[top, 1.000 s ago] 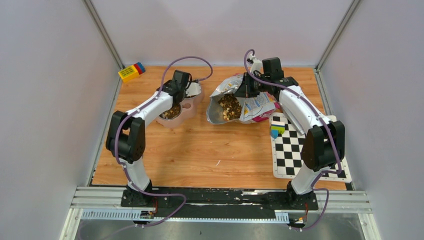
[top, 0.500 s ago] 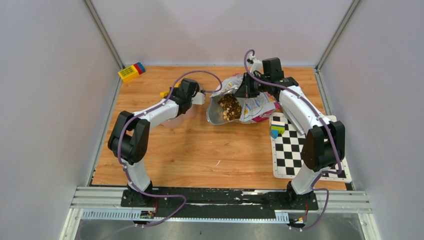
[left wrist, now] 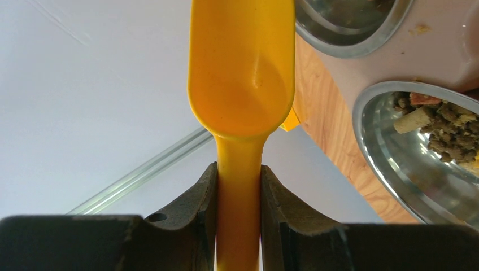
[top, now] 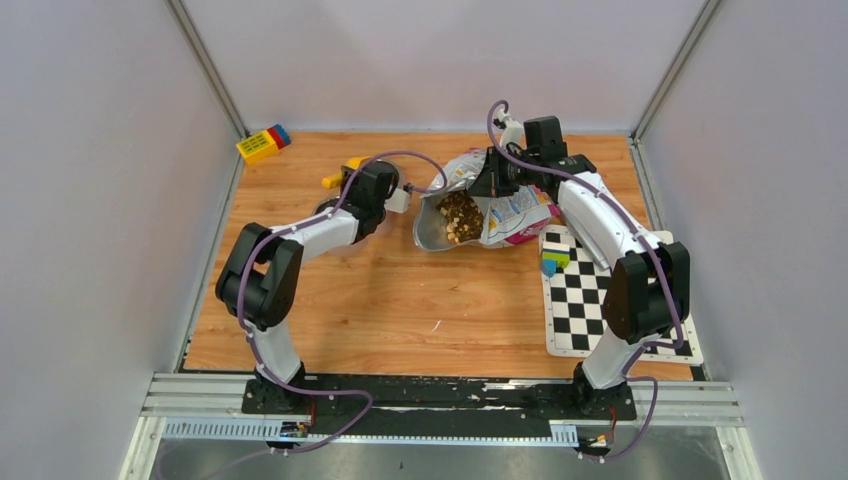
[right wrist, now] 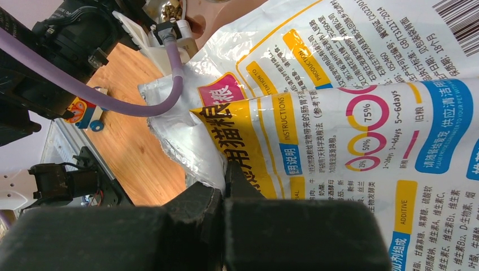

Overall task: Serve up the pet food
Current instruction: Pour the pet food into the pet food bowl, then place the spatula at the center of the board.

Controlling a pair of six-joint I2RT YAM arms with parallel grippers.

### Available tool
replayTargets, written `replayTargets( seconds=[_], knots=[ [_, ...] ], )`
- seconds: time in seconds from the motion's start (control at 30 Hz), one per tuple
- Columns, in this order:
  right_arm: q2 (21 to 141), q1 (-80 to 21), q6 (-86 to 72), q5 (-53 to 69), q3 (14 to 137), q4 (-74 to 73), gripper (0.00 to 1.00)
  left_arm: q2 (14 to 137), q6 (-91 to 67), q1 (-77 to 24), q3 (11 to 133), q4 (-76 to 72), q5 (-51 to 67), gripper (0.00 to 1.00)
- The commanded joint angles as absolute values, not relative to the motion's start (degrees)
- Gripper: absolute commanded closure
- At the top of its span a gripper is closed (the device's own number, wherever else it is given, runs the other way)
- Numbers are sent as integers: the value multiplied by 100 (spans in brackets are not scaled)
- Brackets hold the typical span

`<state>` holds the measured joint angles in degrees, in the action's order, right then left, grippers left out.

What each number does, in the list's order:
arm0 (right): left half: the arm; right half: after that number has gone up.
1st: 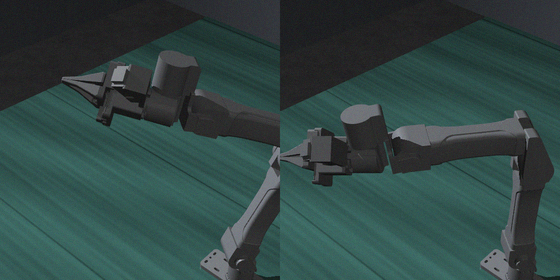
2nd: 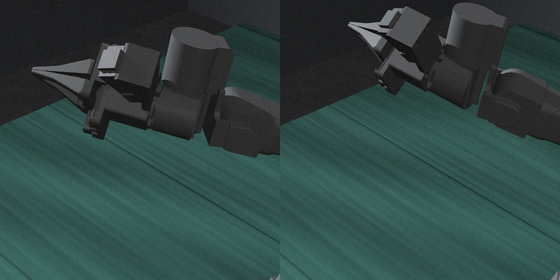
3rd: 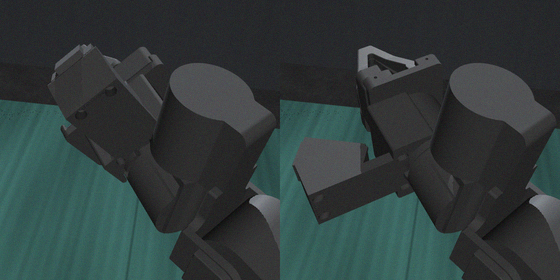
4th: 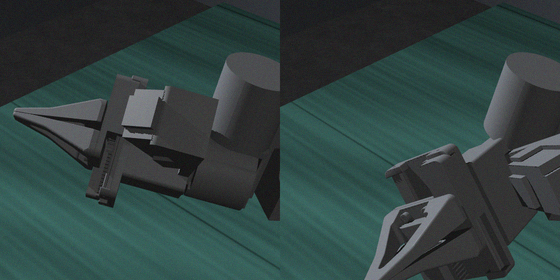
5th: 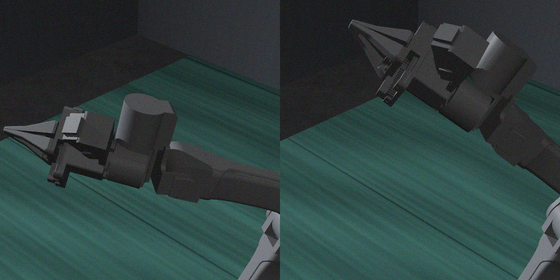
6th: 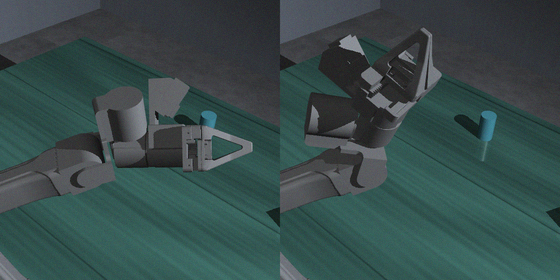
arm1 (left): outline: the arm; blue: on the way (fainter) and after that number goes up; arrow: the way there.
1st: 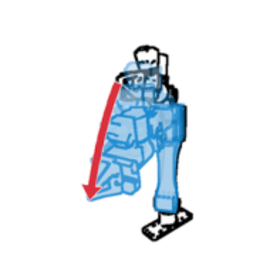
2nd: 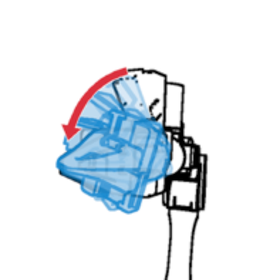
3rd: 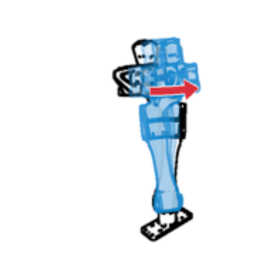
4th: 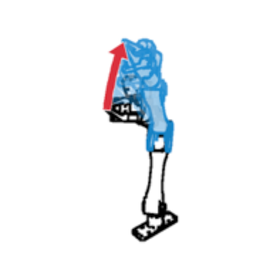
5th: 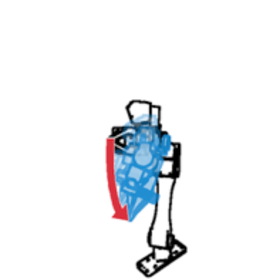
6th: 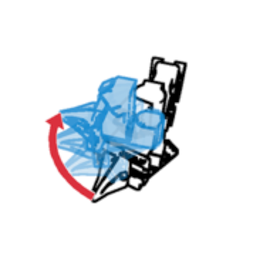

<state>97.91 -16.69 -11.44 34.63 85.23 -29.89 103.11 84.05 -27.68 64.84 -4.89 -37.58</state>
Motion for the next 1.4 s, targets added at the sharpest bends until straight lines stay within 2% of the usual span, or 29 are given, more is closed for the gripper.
replayTargets(
  seconds=[0.0,0.27,0.43,0.6,0.97,1.37],
  knots=[
    [9369,-1661,-1257,3823,8620,-2813,100,10008,8676,-2854,6584,-600,-3811,100],
    [9341,-1653,-1272,3855,8606,-2813,100,9742,5775,-2364,7755,1686,-3007,100],
    [9325,-1654,-1292,3875,8596,-2797,100,9360,4667,-1629,7879,2200,-2144,100],
    [9317,-1656,-1310,3880,8583,-2780,100,9128,3540,-896,7889,2549,-801,100],
    [9293,-1655,-1317,3894,8550,-2754,100,9280,2469,629,7309,2314,199,100],
    [9394,-1669,-1354,3920,8563,-2750,100,9337,2276,1306,6344,1802,554,100]
  ],
)
